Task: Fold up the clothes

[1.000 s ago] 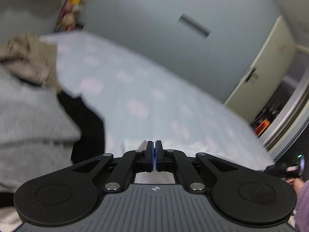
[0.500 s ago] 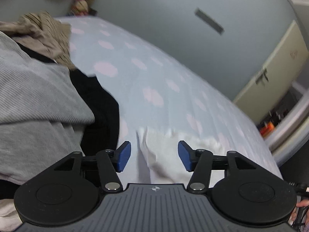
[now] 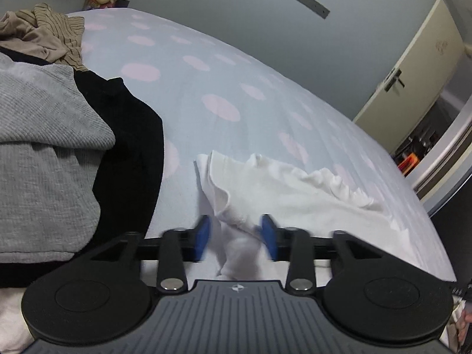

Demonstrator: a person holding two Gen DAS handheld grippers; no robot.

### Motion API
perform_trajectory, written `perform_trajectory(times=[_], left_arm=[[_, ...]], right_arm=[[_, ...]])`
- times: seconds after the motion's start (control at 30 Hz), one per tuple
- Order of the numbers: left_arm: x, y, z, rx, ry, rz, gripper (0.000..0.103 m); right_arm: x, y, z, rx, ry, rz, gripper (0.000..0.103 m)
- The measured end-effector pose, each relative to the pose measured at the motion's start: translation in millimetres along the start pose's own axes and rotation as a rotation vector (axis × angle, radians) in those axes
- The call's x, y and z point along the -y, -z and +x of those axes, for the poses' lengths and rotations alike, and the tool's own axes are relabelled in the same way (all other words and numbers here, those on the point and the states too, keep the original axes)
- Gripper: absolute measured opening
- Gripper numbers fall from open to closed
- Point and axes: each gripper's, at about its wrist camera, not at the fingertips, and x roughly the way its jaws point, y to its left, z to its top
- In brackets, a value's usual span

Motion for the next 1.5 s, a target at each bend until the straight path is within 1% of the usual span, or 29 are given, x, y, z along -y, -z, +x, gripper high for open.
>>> perform_trajectory(times=[0.03, 0.07, 0.1, 0.17, 0.2, 0.23, 0.27, 0.33, 0.4, 0.47, 0.53, 0.6, 0.7, 0.83, 0.9, 1.03, 1.1, 1.13, 1.17, 1.2, 1.23, 1.27, 1.37, 1.43, 1.5], left_arm=[[0.5, 0.3, 0.2, 0.009, 0.002, -0.002, 0.022], [1.3, 0.4, 0.7, 0.014, 0.001, -0.002, 0.017], [1.8, 0.4, 0.9, 0.016, 0.002, -0.001, 0.014], [2.1, -0.3, 1.0, 0.018, 0.011, -0.004, 0.010], [1.9, -1.1, 1.4, 0.019, 0.017, -0.009, 0.009], [1.8, -1.8, 1.4, 0.020, 0.022, -0.013, 0.009], [1.8, -2.4, 1.1, 0.022, 0.025, -0.016, 0.008], [1.9, -3.2, 0.4, 0.025, 0.033, -0.019, 0.008], [2.5, -3.3, -0.5, 0.030, 0.036, -0.024, 0.007], [3.5, -5.1, -5.4, 0.054, 0.044, -0.033, 0.006], [6.7, -9.7, -15.2, 0.088, 0.059, -0.042, 0.006], [12.4, -16.8, -23.9, 0.085, 0.059, -0.045, 0.005], [11.8, -17.1, -23.1, 0.022, 0.013, -0.046, 0.005], [-1.3, -8.0, -6.1, -0.077, -0.049, -0.081, 0.005], [-0.9, -5.3, -0.6, -0.092, -0.072, -0.062, 0.006], [1.2, -1.7, -0.3, -0.122, -0.087, -0.042, 0.009], [1.3, 2.0, -7.1, -0.130, -0.091, -0.041, 0.022], [1.4, 4.9, -11.5, -0.133, -0.096, -0.042, 0.026], [1.4, 7.8, -15.8, -0.137, -0.100, -0.044, 0.032], [1.5, 10.7, -20.0, -0.142, -0.104, -0.046, 0.037], [2.1, 13.4, -24.4, -0.148, -0.109, -0.049, 0.039], [3.9, 15.9, -29.0, -0.153, -0.114, -0.049, 0.039], [20.0, 22.2, -41.1, -0.160, -0.132, -0.008, 0.039], [36.3, 30.6, -56.5, -0.150, -0.141, 0.032, 0.039], [49.8, 42.1, -72.5, -0.153, -0.139, 0.048, 0.039]], right_arm=[[-1.4, -0.7, 2.3, 0.000, 0.007, -0.021, 0.023], [-2.4, -1.3, 4.7, -0.001, 0.009, -0.035, 0.023], [-3.1, -1.7, 6.2, -0.004, 0.001, -0.039, 0.023], [-7.1, -3.5, 8.7, -0.009, -0.023, -0.050, 0.025], [-10.5, -3.5, 8.0, -0.005, -0.026, -0.064, 0.027], [-14.5, -3.1, 6.1, 0.003, -0.024, -0.079, 0.035], [-18.6, -2.8, 4.4, 0.011, -0.022, -0.095, 0.041], [-25.7, -2.4, 4.9, 0.019, -0.011, -0.143, 0.042], [-27.6, -4.5, 8.7, 0.012, 0.006, -0.163, 0.038], [-23.2, -9.8, 11.0, 0.004, 0.013, -0.127, 0.009], [-16.4, -16.1, 8.4, 0.018, 0.033, -0.077, 0.009], [-7.6, -19.7, 5.6, 0.030, 0.058, -0.034, 0.009], [3.9, -17.5, 9.4, 0.006, 0.062, 0.016, 0.009], [6.3, -4.6, 19.4, -0.038, 0.046, 0.044, 0.009], [9.1, -0.6, 22.8, -0.050, 0.035, 0.070, 0.009], [14.6, 2.2, 15.7, -0.064, 0.012, 0.103, 0.012], [17.7, 5.3, 3.9, -0.063, 0.026, 0.115, 0.015], [21.3, 8.0, -4.4, -0.054, 0.032, 0.125, 0.021], [24.4, 11.3, -12.7, -0.048, 0.032, 0.136, 0.029], [26.3, 15.8, -21.4, -0.048, 0.021, 0.150, 0.032], [28.1, 20.3, -30.0, -0.048, 0.010, 0.164, 0.037], [30.0, 24.8, -38.7, -0.048, -0.001, 0.177, 0.040], [28.6, 42.2, -66.7, -0.054, -0.046, 0.211, 0.041], [22.5, 55.3, -83.8, -0.075, -0.075, 0.223, 0.041], [16.3, 68.7, -100.7, -0.092, -0.112, 0.234, 0.041]])
